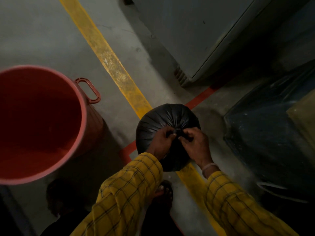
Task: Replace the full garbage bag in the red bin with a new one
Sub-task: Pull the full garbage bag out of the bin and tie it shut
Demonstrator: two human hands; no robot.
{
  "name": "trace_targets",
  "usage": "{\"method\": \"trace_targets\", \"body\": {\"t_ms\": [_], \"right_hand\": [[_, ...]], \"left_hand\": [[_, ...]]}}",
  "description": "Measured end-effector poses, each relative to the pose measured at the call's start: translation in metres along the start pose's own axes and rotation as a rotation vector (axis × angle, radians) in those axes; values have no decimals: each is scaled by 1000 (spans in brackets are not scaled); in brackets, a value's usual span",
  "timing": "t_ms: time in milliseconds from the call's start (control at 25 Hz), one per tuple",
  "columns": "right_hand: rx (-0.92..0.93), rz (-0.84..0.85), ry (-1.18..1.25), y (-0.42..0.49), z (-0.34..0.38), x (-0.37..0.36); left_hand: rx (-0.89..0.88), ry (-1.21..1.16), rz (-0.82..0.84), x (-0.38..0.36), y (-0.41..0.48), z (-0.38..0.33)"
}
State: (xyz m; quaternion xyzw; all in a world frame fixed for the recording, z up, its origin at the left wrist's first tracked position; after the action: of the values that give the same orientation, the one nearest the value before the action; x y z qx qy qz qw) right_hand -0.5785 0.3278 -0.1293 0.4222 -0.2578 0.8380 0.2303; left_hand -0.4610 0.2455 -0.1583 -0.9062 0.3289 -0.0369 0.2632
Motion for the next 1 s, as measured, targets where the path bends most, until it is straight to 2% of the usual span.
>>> {"method": "trace_targets", "body": {"t_ms": [160, 280, 360, 480, 560, 680, 760, 800, 880, 920, 1000], "right_hand": [[104, 38, -180, 17, 1, -1], [-15, 126, -132, 26, -8, -2], [-109, 216, 83, 25, -8, -2], [-351, 387, 519, 22, -9, -6], [-438, 494, 784, 23, -4, -13], [-611, 541, 1056, 23, -2, -14], [-694, 560, 1044, 27, -5, -12], [-695, 561, 947, 30, -8, -9], [-549, 517, 666, 37, -8, -1], [-436, 471, 527, 41, -6, 1], [-225, 341, 366, 41, -4, 2]], "left_hand": [[-51, 18, -14, 5, 5, -4], [-57, -25, -42, 2, 8, -11], [-198, 143, -47, 4, 11, -19], [-372, 373, 1, 1, 15, -25], [-367, 356, 14, -3, 18, -25], [-340, 308, 20, -10, 17, -26], [-356, 314, 7, -10, 15, -24], [-345, 320, -1, -8, 17, -21], [-280, 286, -4, -7, 21, -18], [-204, 187, -2, -7, 23, -19], [65, -134, -48, -6, 30, -14]]}}
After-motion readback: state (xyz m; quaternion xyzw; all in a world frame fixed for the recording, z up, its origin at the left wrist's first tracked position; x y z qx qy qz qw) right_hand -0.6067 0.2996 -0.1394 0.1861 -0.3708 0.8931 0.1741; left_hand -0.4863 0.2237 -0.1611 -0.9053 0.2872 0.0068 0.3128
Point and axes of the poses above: each hand's wrist, its own y-axis towards the middle knuckle, its own x-axis out of the back of the hand, z = x × y, the point moved 4 cm from there along y, towards the middle knuckle, and after that the axes turned 14 degrees about -y, right-handed, at the moved point
